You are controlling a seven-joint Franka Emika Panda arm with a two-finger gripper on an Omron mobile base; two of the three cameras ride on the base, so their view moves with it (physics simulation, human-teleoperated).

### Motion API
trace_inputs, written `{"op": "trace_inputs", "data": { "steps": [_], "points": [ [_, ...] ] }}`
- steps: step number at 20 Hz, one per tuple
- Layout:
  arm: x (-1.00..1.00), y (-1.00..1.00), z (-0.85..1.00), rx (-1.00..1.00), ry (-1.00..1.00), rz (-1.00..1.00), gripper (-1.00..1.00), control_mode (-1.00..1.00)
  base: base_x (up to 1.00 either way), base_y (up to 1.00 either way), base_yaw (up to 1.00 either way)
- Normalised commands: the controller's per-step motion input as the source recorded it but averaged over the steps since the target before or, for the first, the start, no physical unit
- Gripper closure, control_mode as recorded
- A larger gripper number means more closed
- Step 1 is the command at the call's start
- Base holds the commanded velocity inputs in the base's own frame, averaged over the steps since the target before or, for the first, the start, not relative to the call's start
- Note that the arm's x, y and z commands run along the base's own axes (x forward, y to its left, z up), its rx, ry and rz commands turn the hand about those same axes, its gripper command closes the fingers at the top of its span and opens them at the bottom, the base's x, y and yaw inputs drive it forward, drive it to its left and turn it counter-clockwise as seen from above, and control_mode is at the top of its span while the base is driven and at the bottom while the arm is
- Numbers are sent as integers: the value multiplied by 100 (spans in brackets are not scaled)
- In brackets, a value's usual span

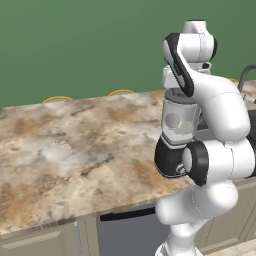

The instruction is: Grab the onion and lemon from the fridge, place them in the blender, close the lid, and turn on the blender to create a marinade.

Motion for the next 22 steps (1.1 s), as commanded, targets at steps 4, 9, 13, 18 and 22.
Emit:
{"op": "trace_inputs", "data": {
  "steps": [4, 9, 13, 18, 22],
  "points": [
    [0, 0, -5, 0, 0, 0, 100, -100, 0, 0, 0],
    [0, 0, -1, 0, -1, 0, -100, -100, 0, 0, 0],
    [-2, 0, 0, 0, 0, 0, -100, -100, 0, 0, 0],
    [-12, 0, 0, 0, -10, 0, -100, -100, 0, 0, 0],
    [-11, 0, 7, 0, -8, 0, -100, -100, 0, 0, 0]
  ]
}}
